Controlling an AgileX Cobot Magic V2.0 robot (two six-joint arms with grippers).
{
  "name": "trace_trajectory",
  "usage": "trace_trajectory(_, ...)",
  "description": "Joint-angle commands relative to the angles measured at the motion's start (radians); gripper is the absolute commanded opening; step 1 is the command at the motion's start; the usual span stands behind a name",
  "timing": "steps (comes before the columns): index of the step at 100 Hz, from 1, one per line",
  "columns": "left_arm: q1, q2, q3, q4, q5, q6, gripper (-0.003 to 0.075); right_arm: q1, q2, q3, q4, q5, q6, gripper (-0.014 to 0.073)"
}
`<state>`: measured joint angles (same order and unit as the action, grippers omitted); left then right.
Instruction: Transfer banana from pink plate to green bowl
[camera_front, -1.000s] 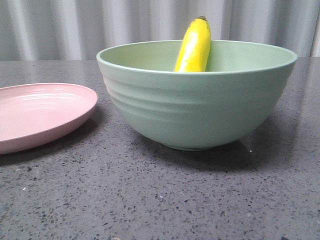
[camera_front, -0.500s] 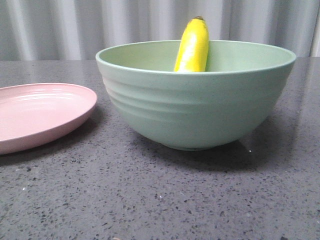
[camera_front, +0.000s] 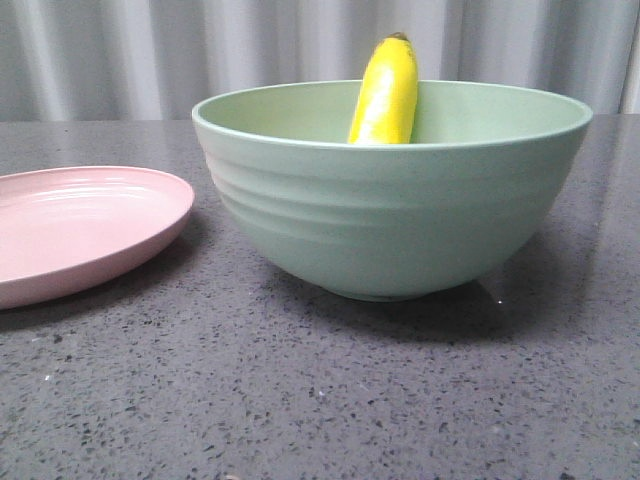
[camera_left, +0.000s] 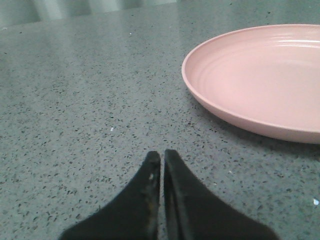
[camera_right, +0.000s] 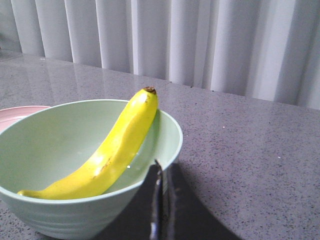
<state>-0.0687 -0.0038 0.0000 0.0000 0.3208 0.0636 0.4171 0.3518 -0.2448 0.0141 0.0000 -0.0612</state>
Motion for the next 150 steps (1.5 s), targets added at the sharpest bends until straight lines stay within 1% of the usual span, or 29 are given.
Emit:
trace_trajectory(1, 0.001, -0.029, 0.011, 0.000, -0.060, -0.006, -0.0020, -0.005, 0.001, -0.029, -0.007, -0.083, -0.009, -0.0065)
trace_trajectory(18, 0.001, -0.029, 0.011, 0.000, -0.060, -0.006, -0.0020, -0.009, 0.001, -0.019, -0.007, -0.083, -0.009, -0.0065)
trace_trajectory(27, 0.001, -0.029, 0.011, 0.000, -0.060, -0.006, -0.0020, -0.047, 0.001, 0.019, -0.007, -0.151, -0.009, -0.0065)
trace_trajectory(34, 0.001, -0.029, 0.011, 0.000, -0.060, -0.006, -0.0020, -0.114, 0.001, 0.060, -0.007, -0.231, -0.009, -0.0065)
trace_trajectory(54, 0.001, -0.029, 0.011, 0.000, -0.060, -0.006, -0.0020, -0.309, -0.021, 0.169, -0.007, -0.382, 0.028, -0.0065)
trace_trajectory(64, 0.001, -0.029, 0.011, 0.000, -0.060, -0.006, -0.0020, -0.394, -0.043, 0.222, -0.007, -0.394, 0.047, -0.0065)
trace_trajectory(70, 0.001, -0.029, 0.011, 0.000, -0.060, -0.006, -0.0020, -0.458, -0.080, 0.257, -0.007, -0.387, 0.047, -0.0065)
trace_trajectory(74, 0.001, -0.029, 0.011, 0.000, -0.060, -0.006, -0.0020, -0.481, -0.105, 0.278, -0.007, -0.387, 0.053, -0.0065)
trace_trajectory(76, 0.001, -0.029, 0.011, 0.000, -0.060, -0.006, -0.0020, -0.489, -0.122, 0.278, -0.014, -0.372, 0.061, -0.0065)
trace_trajectory(78, 0.001, -0.029, 0.011, 0.000, -0.060, -0.006, -0.0020, -0.503, -0.140, 0.275, -0.014, -0.306, 0.061, -0.0065)
trace_trajectory(86, 0.001, -0.029, 0.011, 0.000, -0.060, -0.006, -0.0020, -0.523, -0.195, 0.275, -0.014, -0.206, 0.061, -0.0065)
trace_trajectory(87, 0.001, -0.029, 0.011, 0.000, -0.060, -0.006, -0.0020, -0.524, -0.204, 0.275, -0.014, -0.173, 0.061, -0.0065)
trace_trajectory(88, 0.001, -0.029, 0.011, 0.000, -0.060, -0.006, -0.0020, -0.526, -0.209, 0.275, -0.014, -0.173, 0.061, -0.0065)
trace_trajectory(95, 0.001, -0.029, 0.011, 0.000, -0.060, -0.006, -0.0020, -0.530, -0.255, 0.275, -0.014, -0.031, 0.061, -0.0065)
trace_trajectory(100, 0.001, -0.029, 0.011, 0.000, -0.060, -0.006, -0.0020, -0.530, -0.287, 0.275, -0.014, 0.045, 0.061, -0.0065)
trace_trajectory(101, 0.001, -0.029, 0.011, 0.000, -0.060, -0.006, -0.0020, -0.530, -0.296, 0.275, -0.014, 0.079, 0.061, -0.0065)
trace_trajectory(109, 0.001, -0.029, 0.011, 0.000, -0.060, -0.006, -0.0020, -0.530, -0.335, 0.275, -0.014, 0.176, 0.061, -0.0065)
trace_trajectory(121, 0.001, -0.029, 0.011, 0.000, -0.060, -0.006, -0.0020, -0.530, -0.385, 0.275, -0.014, 0.259, 0.061, -0.0065)
trace_trajectory(129, 0.001, -0.029, 0.011, 0.000, -0.060, -0.006, -0.0020, -0.530, -0.385, 0.275, -0.003, 0.310, 0.061, -0.0065)
trace_trajectory(150, 0.001, -0.029, 0.011, 0.000, -0.060, -0.006, -0.0020, -0.530, -0.385, 0.275, -0.002, 0.307, 0.061, -0.0065)
